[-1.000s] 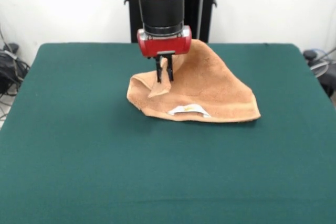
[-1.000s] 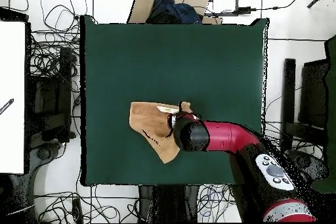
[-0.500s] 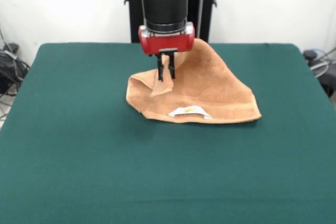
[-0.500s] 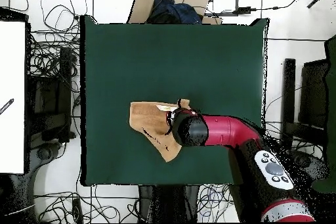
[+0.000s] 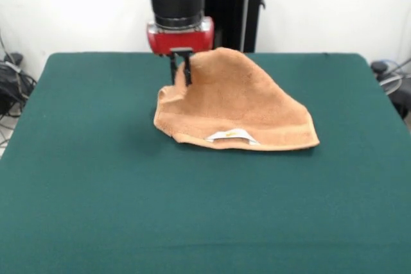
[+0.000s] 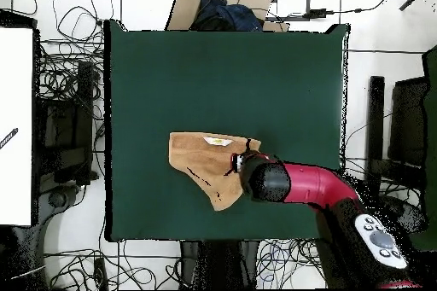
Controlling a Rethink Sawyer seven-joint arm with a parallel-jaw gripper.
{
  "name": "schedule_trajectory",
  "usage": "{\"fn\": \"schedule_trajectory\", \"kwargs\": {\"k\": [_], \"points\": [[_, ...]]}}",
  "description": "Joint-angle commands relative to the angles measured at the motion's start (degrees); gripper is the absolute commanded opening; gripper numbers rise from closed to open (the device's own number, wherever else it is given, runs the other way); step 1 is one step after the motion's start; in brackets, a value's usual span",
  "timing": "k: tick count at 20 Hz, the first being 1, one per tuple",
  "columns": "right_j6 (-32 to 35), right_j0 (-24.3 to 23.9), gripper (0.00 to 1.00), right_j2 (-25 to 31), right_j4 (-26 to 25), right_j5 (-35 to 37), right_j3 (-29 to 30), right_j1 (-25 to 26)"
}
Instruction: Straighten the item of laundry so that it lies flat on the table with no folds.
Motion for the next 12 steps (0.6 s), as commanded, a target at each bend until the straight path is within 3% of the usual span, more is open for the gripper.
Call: {"fn": "schedule_trajectory", "kwargs": {"k": [1,12], "points": [[2.1,-3.1,0.0,5.2,-0.3,-1.2,6.3,-1.9],[1.7,-4.9,0.0,6.7,-1.5,-2.6,6.1,0.5]]}}
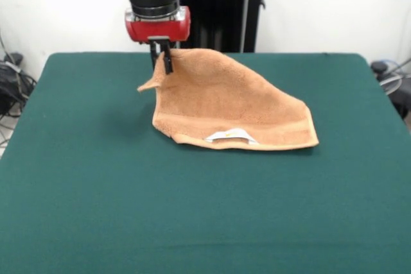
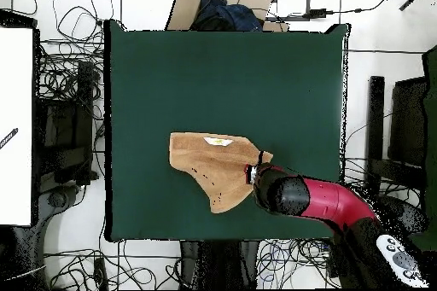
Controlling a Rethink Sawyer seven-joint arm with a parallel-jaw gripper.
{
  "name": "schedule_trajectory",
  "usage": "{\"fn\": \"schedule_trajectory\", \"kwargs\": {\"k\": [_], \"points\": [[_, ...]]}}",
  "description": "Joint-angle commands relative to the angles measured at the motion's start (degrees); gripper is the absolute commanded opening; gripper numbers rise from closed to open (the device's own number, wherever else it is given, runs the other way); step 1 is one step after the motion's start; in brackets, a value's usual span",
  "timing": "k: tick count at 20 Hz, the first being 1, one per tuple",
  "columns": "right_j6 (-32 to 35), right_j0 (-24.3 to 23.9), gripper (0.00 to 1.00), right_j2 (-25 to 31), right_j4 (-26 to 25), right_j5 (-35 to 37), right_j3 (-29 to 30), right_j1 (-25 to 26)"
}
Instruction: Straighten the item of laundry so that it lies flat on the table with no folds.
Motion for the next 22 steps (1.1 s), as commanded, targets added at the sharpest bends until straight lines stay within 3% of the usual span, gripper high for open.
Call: {"fn": "schedule_trajectory", "kwargs": {"k": [1,10,16,22], "points": [[2.1,0.4,0.0,6.0,-1.7,-3.1,3.4,1.3],[5.1,3.0,0.0,3.4,-2.5,-5.6,3.7,0.6],[11.2,5.8,0.0,-0.6,-1.0,-9.2,12.4,-6.9],[11.6,7.3,0.0,-2.4,0.5,-9.9,14.3,-8.3]]}}
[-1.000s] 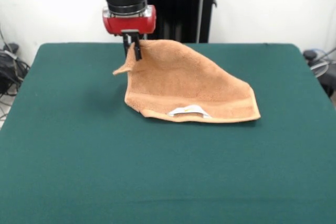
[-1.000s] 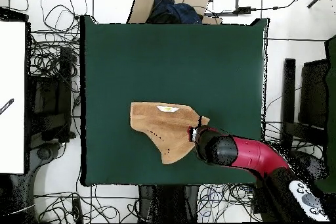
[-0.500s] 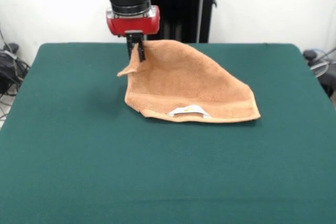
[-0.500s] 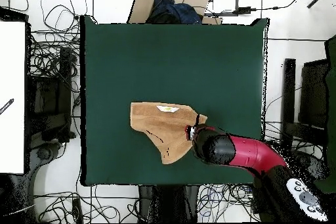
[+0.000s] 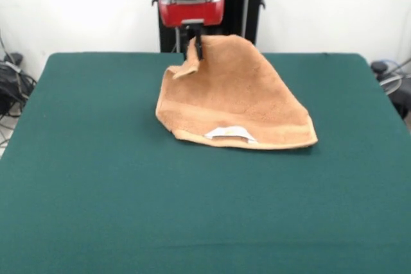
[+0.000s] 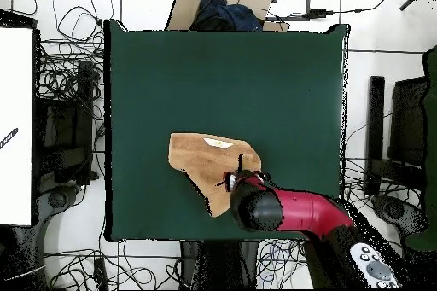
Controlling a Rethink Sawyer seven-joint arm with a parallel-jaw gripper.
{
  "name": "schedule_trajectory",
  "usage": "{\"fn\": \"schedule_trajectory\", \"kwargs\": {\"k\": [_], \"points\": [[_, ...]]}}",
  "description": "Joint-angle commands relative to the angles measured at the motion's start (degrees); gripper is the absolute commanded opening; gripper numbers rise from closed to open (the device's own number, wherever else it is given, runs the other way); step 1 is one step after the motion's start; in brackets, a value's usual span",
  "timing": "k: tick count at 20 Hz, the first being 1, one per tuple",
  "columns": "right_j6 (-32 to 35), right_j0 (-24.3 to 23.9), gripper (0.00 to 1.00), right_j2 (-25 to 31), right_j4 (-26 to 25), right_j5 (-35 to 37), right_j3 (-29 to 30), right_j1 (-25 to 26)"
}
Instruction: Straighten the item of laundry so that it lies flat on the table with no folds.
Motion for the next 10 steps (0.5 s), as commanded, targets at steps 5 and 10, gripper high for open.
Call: {"fn": "schedule_trajectory", "kwargs": {"k": [5,10], "points": [[11.2,2.4,0.0,-2.5,1.6,-2.7,7.7,-2.9],[10.7,2.5,0.0,-2.8,0.6,-4.9,7.6,-2.0]]}}
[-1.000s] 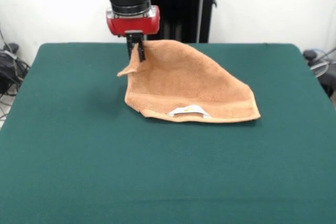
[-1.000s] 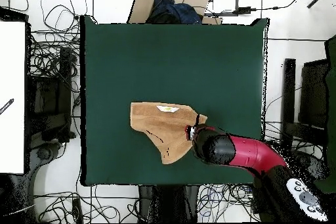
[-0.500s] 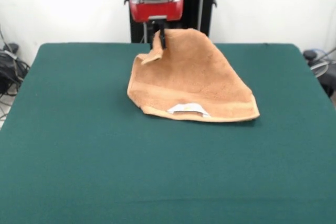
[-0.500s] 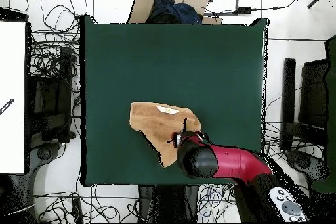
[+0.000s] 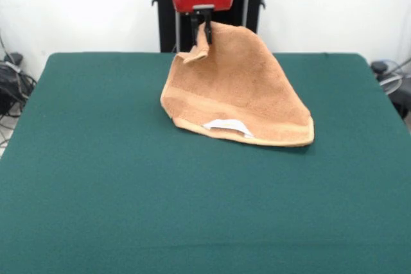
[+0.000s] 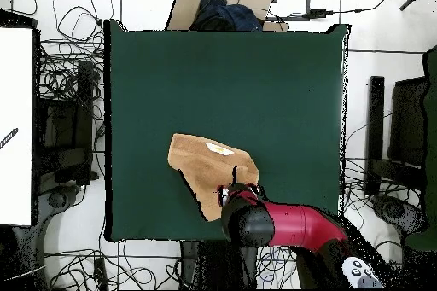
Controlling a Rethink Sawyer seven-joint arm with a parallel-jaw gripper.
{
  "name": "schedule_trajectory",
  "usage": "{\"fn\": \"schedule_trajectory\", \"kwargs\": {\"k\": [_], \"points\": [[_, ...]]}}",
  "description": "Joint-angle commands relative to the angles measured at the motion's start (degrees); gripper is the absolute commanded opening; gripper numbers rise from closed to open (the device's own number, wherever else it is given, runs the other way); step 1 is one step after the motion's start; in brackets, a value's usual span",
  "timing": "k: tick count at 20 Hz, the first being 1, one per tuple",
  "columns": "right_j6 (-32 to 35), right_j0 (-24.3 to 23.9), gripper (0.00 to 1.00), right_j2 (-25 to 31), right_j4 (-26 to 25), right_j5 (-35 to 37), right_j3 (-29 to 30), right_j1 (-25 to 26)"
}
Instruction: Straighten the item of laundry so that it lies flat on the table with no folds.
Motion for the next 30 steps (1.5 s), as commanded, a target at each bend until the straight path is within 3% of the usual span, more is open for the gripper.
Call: {"fn": "schedule_trajectory", "kwargs": {"k": [1,2,17,21,24,27,30], "points": [[10.6,1.3,0.0,-1.6,0.6,-4.6,3.0,0.9],[10.4,1.1,1.0,-1.5,0.6,-4.8,2.9,1.2],[9.7,0.7,1.0,-0.5,0.5,-6.7,2.5,2.4],[12.3,4.5,1.0,-4.9,1.5,-4.8,4.4,-1.4],[13.4,4.6,1.0,-4.4,3.0,-4.8,7.4,-4.1],[13.4,4.5,1.0,-3.7,3.2,-7.7,6.6,-1.1],[13.6,5.4,1.0,-2.4,5.7,-5.9,5.9,-2.6]]}}
